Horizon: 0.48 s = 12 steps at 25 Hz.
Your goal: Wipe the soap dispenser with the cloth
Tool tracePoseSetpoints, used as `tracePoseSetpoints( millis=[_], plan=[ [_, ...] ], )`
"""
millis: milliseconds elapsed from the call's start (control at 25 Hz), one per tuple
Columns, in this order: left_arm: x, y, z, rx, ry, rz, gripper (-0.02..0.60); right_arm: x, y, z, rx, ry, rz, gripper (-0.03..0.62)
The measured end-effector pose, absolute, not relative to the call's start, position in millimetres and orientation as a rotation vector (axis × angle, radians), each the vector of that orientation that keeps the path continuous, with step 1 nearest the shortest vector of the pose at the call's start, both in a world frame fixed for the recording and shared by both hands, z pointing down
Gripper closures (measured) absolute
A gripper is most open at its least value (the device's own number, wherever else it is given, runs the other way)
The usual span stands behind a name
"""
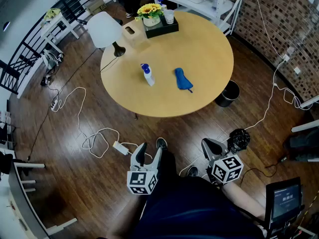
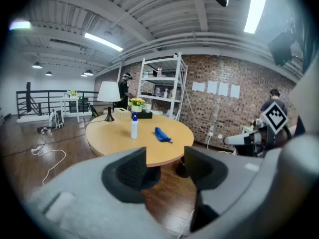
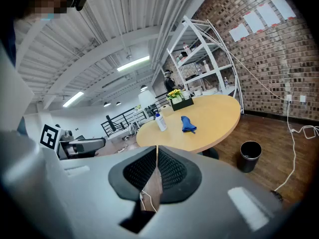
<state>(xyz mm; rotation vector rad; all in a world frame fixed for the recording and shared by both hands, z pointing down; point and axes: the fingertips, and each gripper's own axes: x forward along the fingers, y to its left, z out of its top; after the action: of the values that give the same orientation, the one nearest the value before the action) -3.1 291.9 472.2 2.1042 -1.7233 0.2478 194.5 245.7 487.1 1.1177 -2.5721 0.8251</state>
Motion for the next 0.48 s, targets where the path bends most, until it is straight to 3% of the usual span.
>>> tracePoseSetpoints(
  millis=[360, 480],
  plan=[
    [-91, 134, 507, 2.128, -1.622, 0.326, 0.328, 125, 105, 499, 1.239, -2.462, 0.785, 0.572],
    [-108, 77, 501, 2.213, -1.562, 0.342, 0.319, 106, 55, 499, 1.237, -2.413, 0.682, 0.518]
  ],
)
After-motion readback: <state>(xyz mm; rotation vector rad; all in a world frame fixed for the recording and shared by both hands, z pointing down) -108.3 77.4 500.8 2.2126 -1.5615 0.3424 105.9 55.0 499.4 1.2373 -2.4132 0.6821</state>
